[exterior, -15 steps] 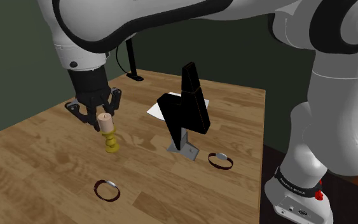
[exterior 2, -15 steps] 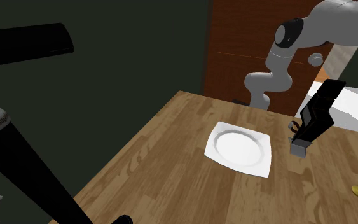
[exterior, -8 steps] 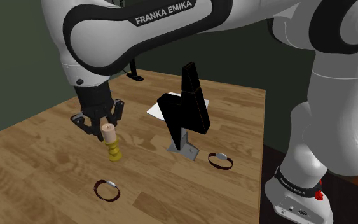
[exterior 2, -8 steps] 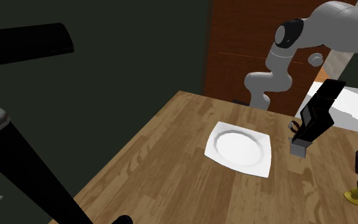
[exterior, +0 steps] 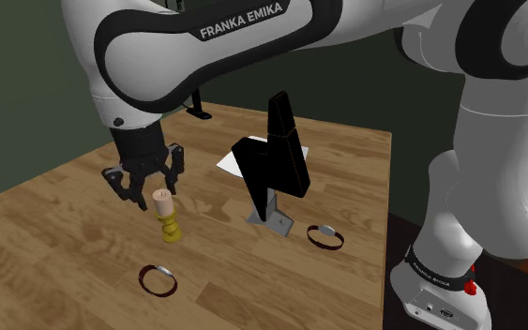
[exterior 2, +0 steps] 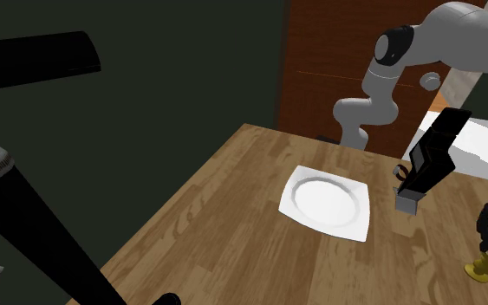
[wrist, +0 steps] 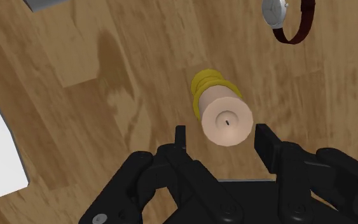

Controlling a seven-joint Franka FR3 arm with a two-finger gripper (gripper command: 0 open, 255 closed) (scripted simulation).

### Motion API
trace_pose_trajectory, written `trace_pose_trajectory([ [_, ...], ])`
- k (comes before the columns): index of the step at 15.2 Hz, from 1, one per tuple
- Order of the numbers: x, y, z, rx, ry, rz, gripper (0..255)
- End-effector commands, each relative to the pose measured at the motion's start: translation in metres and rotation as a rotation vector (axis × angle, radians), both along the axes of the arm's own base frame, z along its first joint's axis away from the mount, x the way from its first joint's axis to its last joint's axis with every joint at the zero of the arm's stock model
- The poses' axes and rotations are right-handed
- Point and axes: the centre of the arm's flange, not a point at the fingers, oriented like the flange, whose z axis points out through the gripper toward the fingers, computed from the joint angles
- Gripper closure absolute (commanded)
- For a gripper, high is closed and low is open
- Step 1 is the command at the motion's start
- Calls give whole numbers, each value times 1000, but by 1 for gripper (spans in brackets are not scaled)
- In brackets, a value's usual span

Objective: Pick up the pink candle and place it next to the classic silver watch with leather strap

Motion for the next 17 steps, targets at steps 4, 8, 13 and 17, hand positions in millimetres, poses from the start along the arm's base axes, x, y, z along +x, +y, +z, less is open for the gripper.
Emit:
trace_pose_trajectory([
  [4,0,0,0,0,0,0,0],
  [8,-1,-1,40,0,0,0,0],
  [13,-1,-1,50,0,0,0,0],
  [17,-1,-1,50,0,0,0,0],
])
